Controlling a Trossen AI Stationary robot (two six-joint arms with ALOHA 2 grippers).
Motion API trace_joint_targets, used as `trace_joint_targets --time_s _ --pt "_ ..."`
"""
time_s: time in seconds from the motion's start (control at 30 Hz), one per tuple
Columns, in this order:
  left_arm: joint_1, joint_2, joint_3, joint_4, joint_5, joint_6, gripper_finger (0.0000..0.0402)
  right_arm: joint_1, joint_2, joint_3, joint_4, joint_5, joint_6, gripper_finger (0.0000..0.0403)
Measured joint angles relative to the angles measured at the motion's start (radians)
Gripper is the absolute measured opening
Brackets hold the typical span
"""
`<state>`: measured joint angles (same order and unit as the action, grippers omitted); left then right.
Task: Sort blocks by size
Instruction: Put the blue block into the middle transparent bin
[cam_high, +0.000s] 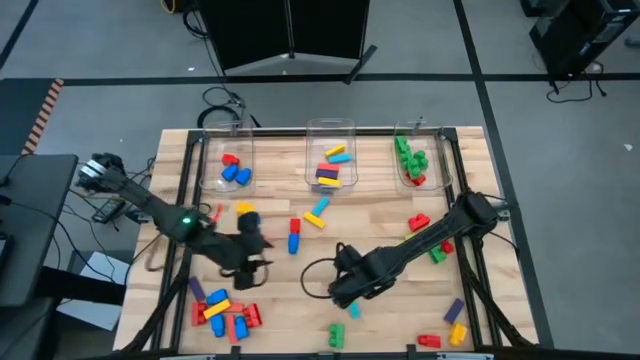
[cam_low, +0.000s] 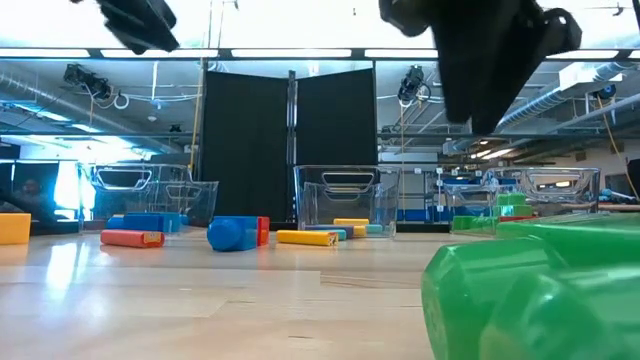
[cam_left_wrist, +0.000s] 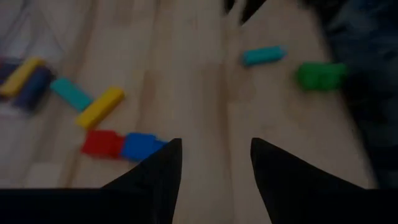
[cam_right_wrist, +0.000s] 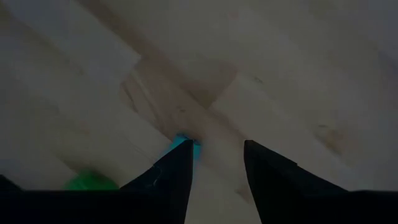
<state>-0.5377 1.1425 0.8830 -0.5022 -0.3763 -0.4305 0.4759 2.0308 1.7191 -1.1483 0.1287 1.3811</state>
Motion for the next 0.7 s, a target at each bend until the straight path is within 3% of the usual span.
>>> trace_joint_targets --time_s 0.17,0.33,0.53,0.7 --pt "-0.043 -0.210 -0.183 0.073 0.066 -0.032 0.0198 0.000 0.022 0.000 0.002 0.000 0.187 0.0163" --pt "-0.065 -0.364 -0.293 0.094 0.108 -0.073 0.0198 0.006 0.034 0.000 0.041 0.000 0.239 0.0195" --pt "-0.069 -0.425 -0.330 0.095 0.125 -0.076 0.0198 0.014 0.076 0.000 0.123 -0.009 0.285 0.0250" --pt "-0.069 -0.422 -0.333 0.078 0.128 -0.074 0.0198 0.018 0.120 0.000 0.154 -0.124 0.330 0.0277"
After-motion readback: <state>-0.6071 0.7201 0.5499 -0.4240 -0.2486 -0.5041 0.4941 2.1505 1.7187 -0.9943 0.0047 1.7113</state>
